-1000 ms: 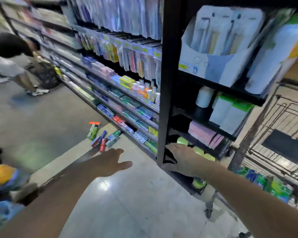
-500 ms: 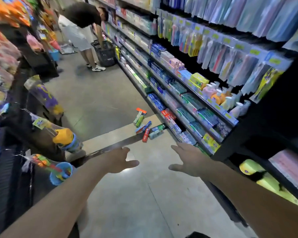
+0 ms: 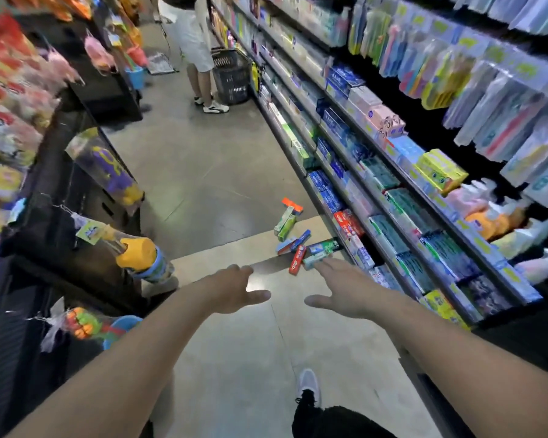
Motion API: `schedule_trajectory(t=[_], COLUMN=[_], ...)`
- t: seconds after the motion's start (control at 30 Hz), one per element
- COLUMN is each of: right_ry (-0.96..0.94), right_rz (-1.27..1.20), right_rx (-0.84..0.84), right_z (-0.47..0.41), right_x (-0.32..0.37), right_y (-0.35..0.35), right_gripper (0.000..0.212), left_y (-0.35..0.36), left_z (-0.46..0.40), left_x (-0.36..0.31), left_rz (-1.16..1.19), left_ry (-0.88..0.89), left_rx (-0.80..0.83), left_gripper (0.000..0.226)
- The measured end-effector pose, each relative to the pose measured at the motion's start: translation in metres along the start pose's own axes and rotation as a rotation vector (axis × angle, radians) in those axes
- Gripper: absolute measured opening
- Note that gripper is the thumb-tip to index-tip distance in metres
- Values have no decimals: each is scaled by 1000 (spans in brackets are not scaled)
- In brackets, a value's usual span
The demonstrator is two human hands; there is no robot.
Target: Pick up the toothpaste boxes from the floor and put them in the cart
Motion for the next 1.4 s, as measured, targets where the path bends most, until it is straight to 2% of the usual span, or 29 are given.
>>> schedule_trajectory(t=[0.33, 0.5, 0.6, 0.73, 0.97, 1.2, 1.4], right_ry=[-36, -51, -44, 4, 66, 121, 186], right_rz=[14, 2, 5, -12, -47, -115, -214], right_rx=[24, 33, 27, 44, 60, 70, 11], right_z=[-163, -253, -312, -381, -478, -553, -624], right_x=[-9, 25, 52, 90, 128, 116, 59], right_y=[-72, -88, -101, -121, -162, -192, -243], right_gripper=[76, 84, 80, 75, 84, 87, 87], left_y=[-91, -124, -152, -204, -291, -352, -434], left_z=[-94, -144, -179, -226, -305, -384, -479], left_x=[71, 146, 195, 259, 339, 359, 324], left_rz=[90, 111, 100, 74, 31, -6, -81], left_ry=[-96, -112, -107, -70, -49, -13, 44], left_rx=[-22, 22, 32, 69, 81, 125, 147], left_gripper=[85, 83, 83, 87, 90, 88, 84])
Point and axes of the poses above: each hand's wrist, its own z-axis away from the middle knuckle, its own y-axis out of the palm, x = y × z, the point moved 2 cm from there along -z, towards the middle knuckle, and after that the axes turned 5 degrees about y, right-handed, at the moved point
